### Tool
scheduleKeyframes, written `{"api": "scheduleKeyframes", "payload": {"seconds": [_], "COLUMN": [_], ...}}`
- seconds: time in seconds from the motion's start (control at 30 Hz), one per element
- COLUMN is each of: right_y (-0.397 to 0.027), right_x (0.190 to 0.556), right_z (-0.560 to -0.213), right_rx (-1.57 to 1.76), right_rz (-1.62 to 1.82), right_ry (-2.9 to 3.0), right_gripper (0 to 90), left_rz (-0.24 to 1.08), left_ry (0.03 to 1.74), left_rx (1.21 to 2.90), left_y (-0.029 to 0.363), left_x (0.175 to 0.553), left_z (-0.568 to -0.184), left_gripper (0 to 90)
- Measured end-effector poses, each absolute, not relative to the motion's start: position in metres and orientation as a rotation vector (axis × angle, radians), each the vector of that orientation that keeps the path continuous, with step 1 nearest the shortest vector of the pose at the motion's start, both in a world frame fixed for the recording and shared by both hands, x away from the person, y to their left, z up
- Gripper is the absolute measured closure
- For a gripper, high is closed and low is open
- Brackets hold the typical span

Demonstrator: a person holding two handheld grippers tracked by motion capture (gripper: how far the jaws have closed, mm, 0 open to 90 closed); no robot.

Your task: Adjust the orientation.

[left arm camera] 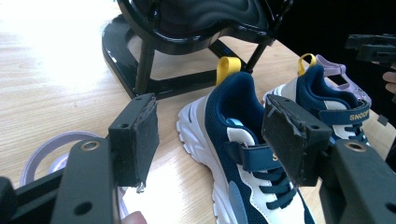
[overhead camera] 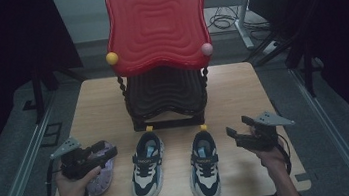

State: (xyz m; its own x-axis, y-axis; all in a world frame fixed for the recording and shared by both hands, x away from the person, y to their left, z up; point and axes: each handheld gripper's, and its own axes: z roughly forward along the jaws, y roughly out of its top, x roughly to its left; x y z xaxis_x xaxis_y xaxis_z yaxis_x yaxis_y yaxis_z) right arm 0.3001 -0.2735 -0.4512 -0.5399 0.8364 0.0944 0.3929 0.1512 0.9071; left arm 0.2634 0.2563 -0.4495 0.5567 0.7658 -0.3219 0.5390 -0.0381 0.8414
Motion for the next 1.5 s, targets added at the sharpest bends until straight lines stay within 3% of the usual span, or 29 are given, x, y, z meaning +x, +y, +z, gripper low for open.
{"api": "scheduleKeyframes", "payload": {"seconds": [0.37,0.5,0.63,0.9,1.03,1.5], "right_y": [-0.272,-0.270,-0.268,-0.266,-0.267,-0.264], "right_x": [0.301,0.299,0.290,0.287,0.289,0.290], "right_z": [-0.456,-0.457,-0.450,-0.449,-0.454,-0.460], "right_rx": [1.191,1.182,1.127,1.108,1.157,1.192], "right_rz": [1.496,1.512,1.557,1.549,1.494,1.450], "right_ry": [2.036,2.060,2.071,2.089,2.094,2.137], "right_gripper": [34.8,36.7,41.3,41.1,40.5,40.3], "left_rz": [0.236,0.228,0.240,0.246,0.275,0.220], "left_ry": [1.096,1.070,1.034,1.044,1.080,1.206], "left_rx": [1.703,1.734,1.729,1.748,1.777,1.828], "left_y": [0.246,0.239,0.233,0.231,0.233,0.254], "left_x": [0.261,0.261,0.256,0.260,0.259,0.245], "left_z": [-0.452,-0.449,-0.441,-0.439,-0.443,-0.478], "left_gripper": [40.7,55.0,63.1,75.4,89.4,89.8]}}
